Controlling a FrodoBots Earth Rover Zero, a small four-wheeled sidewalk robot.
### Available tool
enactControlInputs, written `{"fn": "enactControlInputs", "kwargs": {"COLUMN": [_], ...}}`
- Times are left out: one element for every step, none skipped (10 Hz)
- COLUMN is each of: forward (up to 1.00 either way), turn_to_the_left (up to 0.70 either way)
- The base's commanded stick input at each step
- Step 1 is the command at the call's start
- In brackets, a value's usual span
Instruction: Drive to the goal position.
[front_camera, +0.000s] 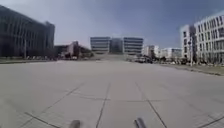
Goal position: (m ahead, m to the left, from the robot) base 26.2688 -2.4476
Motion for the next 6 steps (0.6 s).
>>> {"fn": "enactControlInputs", "kwargs": {"forward": [1.00,1.00,1.00,1.00,1.00,1.00], "turn_to_the_left": [0.00,0.00,0.00,0.00,0.00,0.00]}}
